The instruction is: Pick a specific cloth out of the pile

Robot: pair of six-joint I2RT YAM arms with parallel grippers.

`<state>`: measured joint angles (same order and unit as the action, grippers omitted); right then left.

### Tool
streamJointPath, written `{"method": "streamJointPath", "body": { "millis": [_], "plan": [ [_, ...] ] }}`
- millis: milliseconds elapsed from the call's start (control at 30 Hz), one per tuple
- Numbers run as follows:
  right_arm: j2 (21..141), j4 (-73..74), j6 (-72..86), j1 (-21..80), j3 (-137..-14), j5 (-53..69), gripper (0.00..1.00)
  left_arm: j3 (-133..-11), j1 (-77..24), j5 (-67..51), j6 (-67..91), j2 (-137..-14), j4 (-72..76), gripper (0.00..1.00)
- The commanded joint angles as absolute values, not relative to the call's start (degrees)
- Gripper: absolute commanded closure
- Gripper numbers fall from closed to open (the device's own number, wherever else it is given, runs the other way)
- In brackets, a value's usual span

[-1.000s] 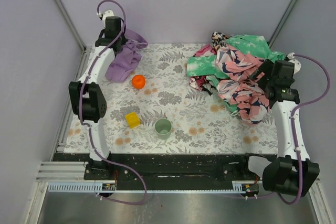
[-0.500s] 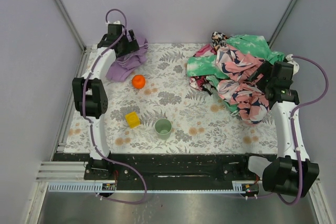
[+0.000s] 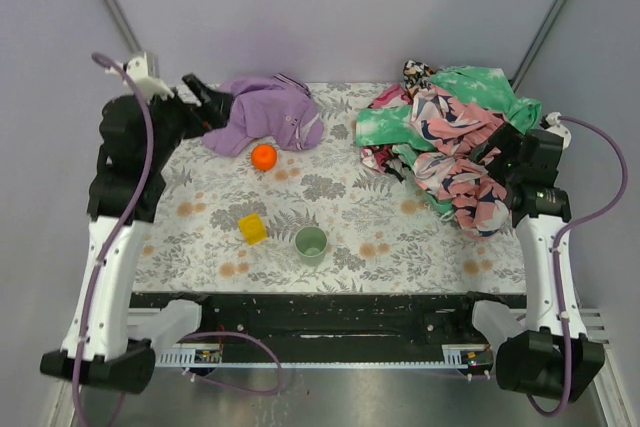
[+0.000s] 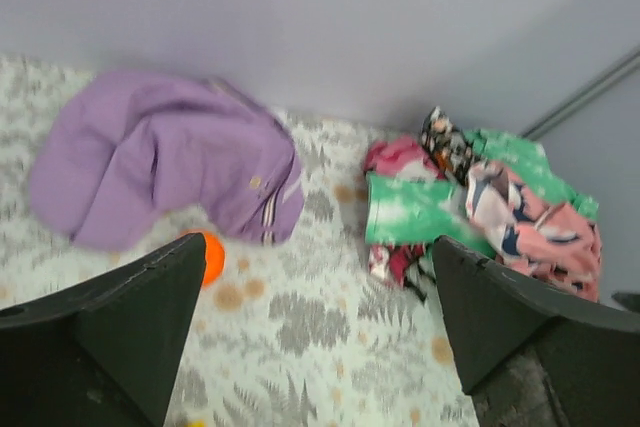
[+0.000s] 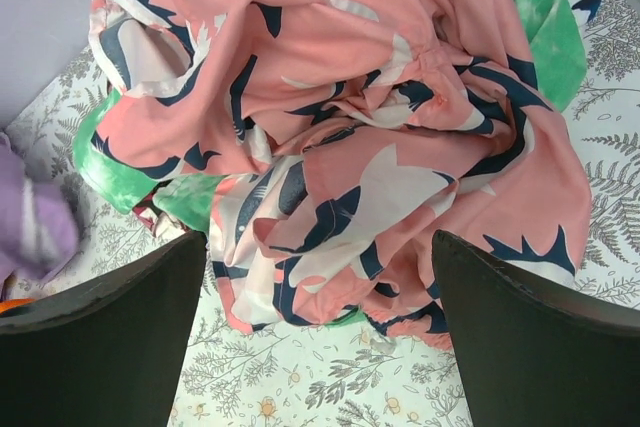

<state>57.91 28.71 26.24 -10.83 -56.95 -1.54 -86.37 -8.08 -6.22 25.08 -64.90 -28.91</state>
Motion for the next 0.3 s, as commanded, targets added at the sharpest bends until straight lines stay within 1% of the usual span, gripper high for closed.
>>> {"method": "streamJointPath", "body": {
  "millis": [0, 100, 133, 267],
  "plan": [
    [54.4, 24.9, 27.0, -11.0, -54.5, -0.2, 0.01, -66.3, -8.5, -7.3, 30.7, -53.1, -27.4, 0.01],
    [53.0, 23.9, 26.6, -11.0, -52.9, -0.2, 0.01, -56.5, -8.5, -6.2, 32.6, -42.7, -27.5, 0.01],
    [52.5, 23.2, 26.4, -11.0, -52.0, 1.5, 0.01, -53.7, -8.5, -4.8, 33.5, -40.2, -28.6, 0.01],
    [49.8, 20.8, 26.1, -11.0, -49.2, 2.1, 0.01, -50.1, -8.5, -2.0, 33.1, -32.4, -32.3, 0.01]
  ]
}}
